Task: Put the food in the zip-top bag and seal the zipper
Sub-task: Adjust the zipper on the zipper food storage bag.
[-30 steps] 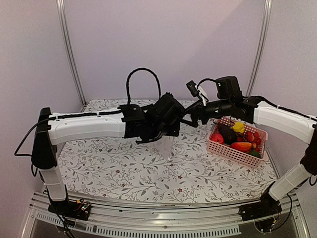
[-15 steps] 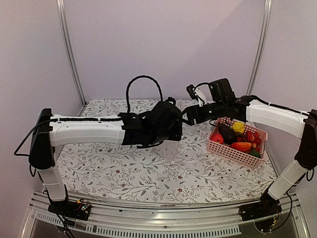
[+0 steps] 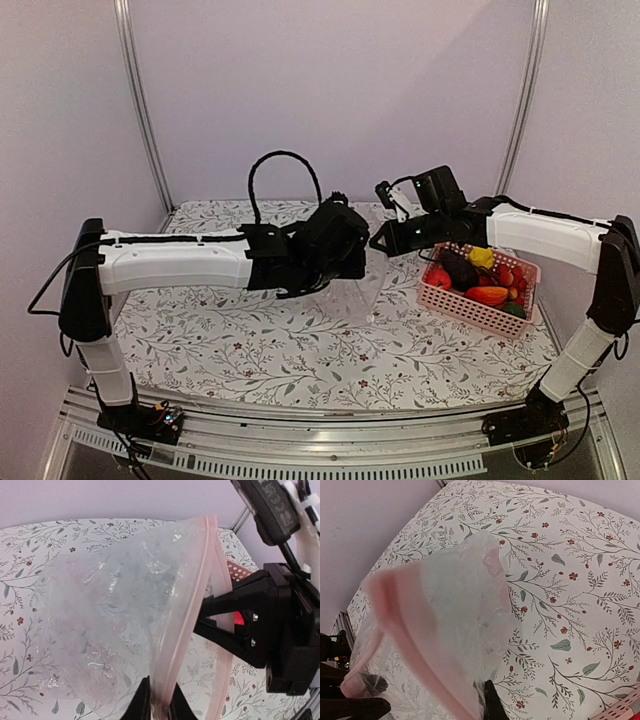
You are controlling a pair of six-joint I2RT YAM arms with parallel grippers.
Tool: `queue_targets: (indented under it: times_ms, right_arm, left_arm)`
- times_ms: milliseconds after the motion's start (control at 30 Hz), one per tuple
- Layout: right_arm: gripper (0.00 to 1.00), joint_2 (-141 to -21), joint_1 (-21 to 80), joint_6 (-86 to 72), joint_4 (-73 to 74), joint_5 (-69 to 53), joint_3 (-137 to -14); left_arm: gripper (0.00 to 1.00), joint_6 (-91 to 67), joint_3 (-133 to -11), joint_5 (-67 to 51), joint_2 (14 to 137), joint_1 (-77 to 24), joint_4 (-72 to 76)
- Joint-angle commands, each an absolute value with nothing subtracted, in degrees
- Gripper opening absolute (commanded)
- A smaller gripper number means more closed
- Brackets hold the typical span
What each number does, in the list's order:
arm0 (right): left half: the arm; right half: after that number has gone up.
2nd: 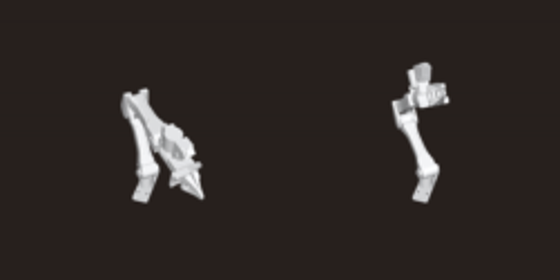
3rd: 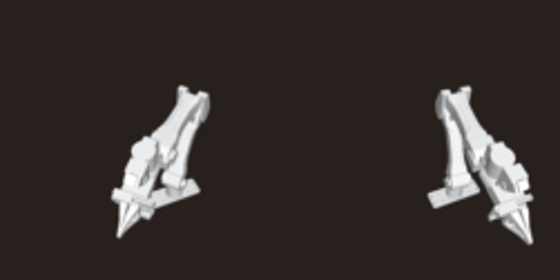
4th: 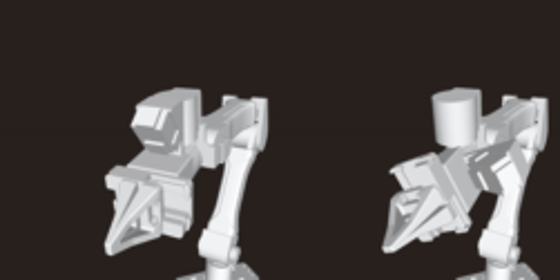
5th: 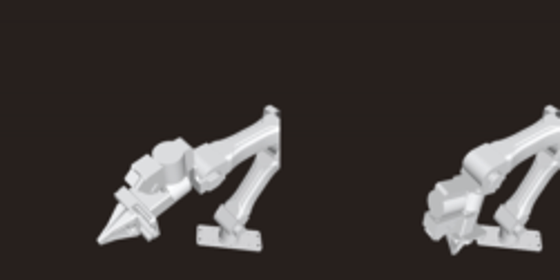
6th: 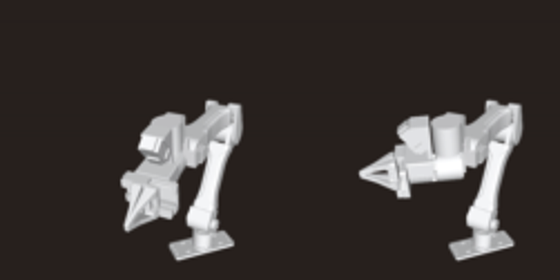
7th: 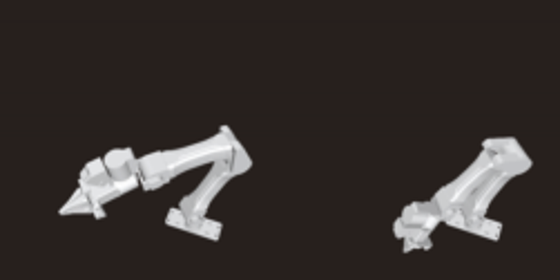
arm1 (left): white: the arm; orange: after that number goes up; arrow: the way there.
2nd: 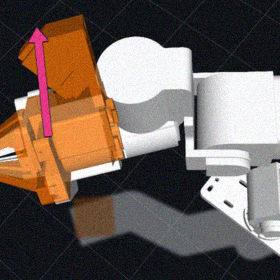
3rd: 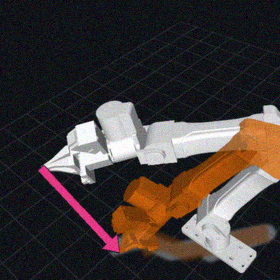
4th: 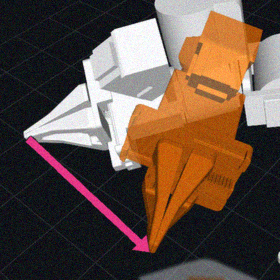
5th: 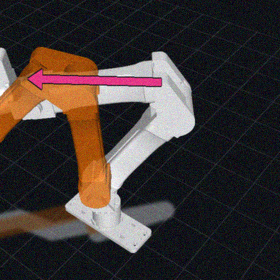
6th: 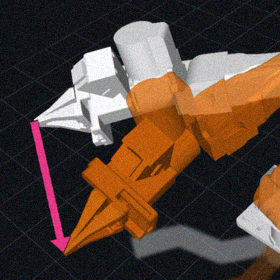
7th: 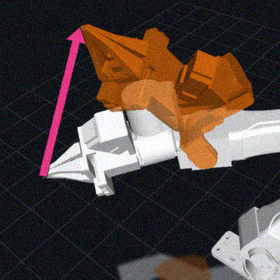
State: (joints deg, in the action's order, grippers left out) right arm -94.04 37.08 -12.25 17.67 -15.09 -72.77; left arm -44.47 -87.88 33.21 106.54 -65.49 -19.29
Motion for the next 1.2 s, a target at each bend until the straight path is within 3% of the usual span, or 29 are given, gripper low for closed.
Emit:
queue_targets:
  times_ms: [0,100,367,400,533,600,767,1067,1133,1167]
  right_arm:
    - [0.0,-92.1,37.3,-15.0,15.9,-19.9,-72.5]
    - [0.0,-90.6,37.3,-16.4,15.7,-18.9,-72.4]
    - [0.0,-88.2,37.3,-18.6,14.8,-16.4,-70.7]
    - [0.0,-88.2,37.3,-18.9,14.8,-16.6,-70.7]
    - [0.0,-88.8,37.3,-18.3,15.7,-13.0,-70.5]
    - [0.0,-89.4,37.2,-16.5,17.2,-7.3,-70.0]
    - [0.0,-91.6,36.6,-9.7,19.5,4.2,-70.0]
    - [0.11,-91.2,35.9,-7.3,20.1,6.4,-71.0]
    - [0.18,-90.3,35.9,-6.7,19.7,0.2,-70.9]
    - [0.26,-89.8,35.9,-5.5,19.2,-4.8,-70.8]
  left_arm:
    - [0.25,-48.4,-91.5,35.3,110.0,-65.7,-22.1]
    - [0.39,-48.8,-93.6,33.8,112.4,-65.7,-21.7]
    - [0.41,-49.9,-95.4,34.2,115.1,-65.8,-22.0]
    - [0.4,-49.9,-95.3,35.0,115.3,-65.8,-22.3]
    - [0.08,-50.3,-95.2,40.6,114.2,-65.8,-25.8]
    - [0.0,-49.8,-93.4,43.6,111.0,-65.9,-25.8]
    - [0.0,-49.0,-90.0,49.1,105.2,-65.8,-27.1]
    - [0.0,-48.5,-87.4,49.8,101.9,-65.8,-27.0]
    - [0.0,-47.2,-86.8,48.7,101.8,-65.6,-26.3]
    - [0.0,-46.4,-86.8,48.0,102.1,-65.4,-26.4]
